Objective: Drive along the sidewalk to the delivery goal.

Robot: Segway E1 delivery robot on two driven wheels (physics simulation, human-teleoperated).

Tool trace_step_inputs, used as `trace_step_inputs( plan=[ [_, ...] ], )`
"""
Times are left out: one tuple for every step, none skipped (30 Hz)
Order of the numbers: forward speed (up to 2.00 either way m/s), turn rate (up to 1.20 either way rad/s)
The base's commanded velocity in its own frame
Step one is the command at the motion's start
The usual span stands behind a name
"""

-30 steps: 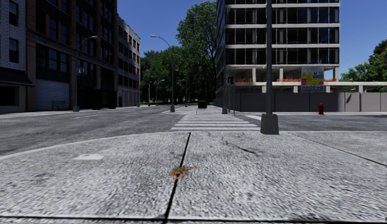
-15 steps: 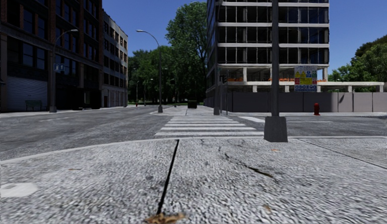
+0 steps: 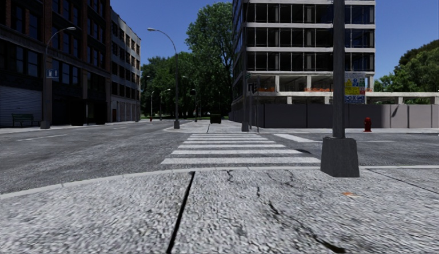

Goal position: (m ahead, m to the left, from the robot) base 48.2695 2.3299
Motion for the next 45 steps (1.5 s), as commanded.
trace_step_inputs(
  plan=[
    [2.00, -0.23],
    [2.00, -0.25],
    [2.00, -0.25],
    [2.00, -0.16],
    [2.00, -0.04],
    [2.00, -0.04],
    [2.00, 0.00],
    [2.00, 0.00],
    [2.00, 0.00],
    [2.00, 0.00],
    [2.00, 0.00],
    [2.00, 0.00],
    [2.00, 0.00],
    [2.00, 0.00],
    [2.00, 0.00],
    [2.00, 0.00],
    [2.00, 0.00],
    [2.00, 0.00],
    [2.00, 0.00],
    [2.00, 0.00],
    [2.00, 0.00],
    [2.00, 0.00],
    [2.00, 0.00],
    [2.00, 0.00],
    [2.00, 0.00],
    [2.00, 0.00],
    [2.00, 0.00],
    [2.00, 0.00],
    [2.00, 0.00],
    [2.00, 0.00],
    [2.00, 0.00],
    [2.00, 0.00],
    [2.00, 0.00],
    [2.00, 0.00],
    [2.00, 0.00],
    [2.00, 0.00],
    [2.00, 0.00],
    [2.00, 0.00],
    [2.00, 0.00],
    [2.00, 0.00],
    [2.00, 0.00],
    [2.00, 0.00],
    [2.00, 0.00],
    [2.00, 0.00],
    [2.00, 0.00]
  ],
)
